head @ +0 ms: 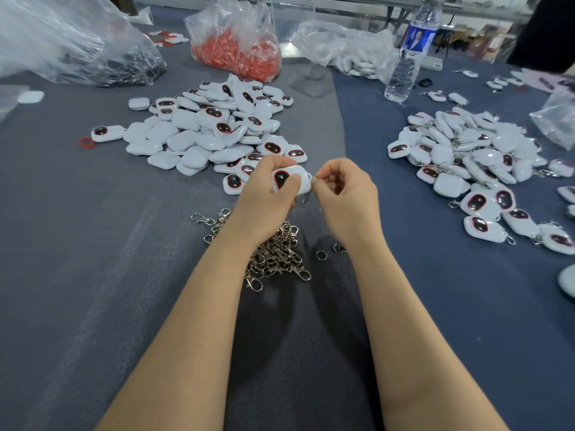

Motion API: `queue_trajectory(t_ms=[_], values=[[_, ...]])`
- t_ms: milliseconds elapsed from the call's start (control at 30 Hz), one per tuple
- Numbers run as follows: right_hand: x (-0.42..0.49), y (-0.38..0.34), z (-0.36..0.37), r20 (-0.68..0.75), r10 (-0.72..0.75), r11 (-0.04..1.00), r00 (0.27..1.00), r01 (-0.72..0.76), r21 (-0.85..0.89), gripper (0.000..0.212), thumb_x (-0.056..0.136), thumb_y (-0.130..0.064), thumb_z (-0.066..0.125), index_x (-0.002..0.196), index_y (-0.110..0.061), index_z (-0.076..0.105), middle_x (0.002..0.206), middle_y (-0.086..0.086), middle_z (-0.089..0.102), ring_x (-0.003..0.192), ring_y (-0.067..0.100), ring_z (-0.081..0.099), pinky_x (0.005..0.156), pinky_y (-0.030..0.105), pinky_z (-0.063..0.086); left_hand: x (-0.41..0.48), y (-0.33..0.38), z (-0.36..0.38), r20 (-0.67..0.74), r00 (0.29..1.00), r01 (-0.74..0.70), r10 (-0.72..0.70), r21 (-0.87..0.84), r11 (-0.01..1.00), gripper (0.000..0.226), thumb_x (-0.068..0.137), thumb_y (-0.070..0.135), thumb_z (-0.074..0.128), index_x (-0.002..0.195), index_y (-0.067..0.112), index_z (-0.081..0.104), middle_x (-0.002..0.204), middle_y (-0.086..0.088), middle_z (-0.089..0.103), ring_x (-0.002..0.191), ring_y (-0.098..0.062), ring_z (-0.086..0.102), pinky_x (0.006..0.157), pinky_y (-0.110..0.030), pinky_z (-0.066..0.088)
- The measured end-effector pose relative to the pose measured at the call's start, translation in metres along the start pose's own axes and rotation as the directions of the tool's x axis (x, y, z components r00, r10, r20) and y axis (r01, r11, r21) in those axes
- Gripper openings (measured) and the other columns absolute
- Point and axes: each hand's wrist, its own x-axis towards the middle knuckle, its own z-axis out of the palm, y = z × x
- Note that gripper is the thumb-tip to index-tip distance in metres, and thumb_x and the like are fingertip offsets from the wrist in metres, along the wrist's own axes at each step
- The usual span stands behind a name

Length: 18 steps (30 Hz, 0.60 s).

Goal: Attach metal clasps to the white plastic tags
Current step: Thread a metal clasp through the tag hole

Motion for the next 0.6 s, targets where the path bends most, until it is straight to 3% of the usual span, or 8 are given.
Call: queue_trajectory(t_ms=[100, 233, 400, 600], values=[[-0.0008, -0.0005, 0.0, -0.006, -0.006, 1.0, 1.0, 0.005, -0.021, 0.026, 0.082, -0.004, 0.058, 0.07, -0.026, 0.053, 0.062, -0.01, 0.051, 0.056, 0.001, 0.043, 0.055, 0.006, 0.037, 0.0015, -0.0014, -0.0008, -0.016, 1.0, -0.018, 0.02, 0.098, 0.995, 0.016, 0.092, 0.018, 0.051, 0.106, 0.025, 0.052, 0.085, 0.012, 0.054, 0.073, -0.009, 0.053, 0.075, -0.024, 0.047], [-0.0017, -0.0028, 0.0014, 0.006, -0.017, 0.998, 1.0, 0.018, -0.056, 0.025, 0.083, -0.004, 0.059, 0.071, -0.025, 0.053, 0.064, -0.009, 0.051, 0.057, -0.001, 0.044, 0.057, 0.005, 0.037, 0.0013, -0.001, -0.0017, -0.04, 0.999, -0.017, 0.021, 0.115, 0.993, 0.016, 0.092, 0.017, 0.051, 0.106, 0.023, 0.052, 0.082, 0.01, 0.055, 0.073, -0.013, 0.052, 0.076, -0.029, 0.047], [-0.0024, -0.0038, 0.0011, -0.008, 0.004, 0.997, 1.0, -0.005, -0.072, 0.023, 0.084, -0.004, 0.057, 0.073, -0.024, 0.054, 0.066, -0.008, 0.054, 0.057, 0.001, 0.045, 0.057, 0.006, 0.039, -0.0001, -0.0024, -0.0008, -0.001, 0.999, -0.05, 0.051, 0.176, 0.983, 0.019, 0.091, 0.018, 0.051, 0.109, 0.022, 0.053, 0.083, 0.013, 0.054, 0.066, -0.007, 0.05, 0.057, -0.009, 0.04], [-0.0037, -0.0046, 0.0024, 0.014, 0.008, 0.996, 1.0, -0.006, -0.083, 0.021, 0.084, -0.002, 0.056, 0.075, -0.02, 0.055, 0.068, -0.004, 0.054, 0.058, 0.004, 0.043, 0.057, 0.007, 0.039, 0.0012, -0.0043, -0.0011, -0.007, 0.998, -0.059, 0.062, 0.186, 0.981, 0.02, 0.09, 0.016, 0.05, 0.11, 0.02, 0.053, 0.08, 0.012, 0.054, 0.054, 0.006, 0.047, 0.051, -0.005, 0.036]])
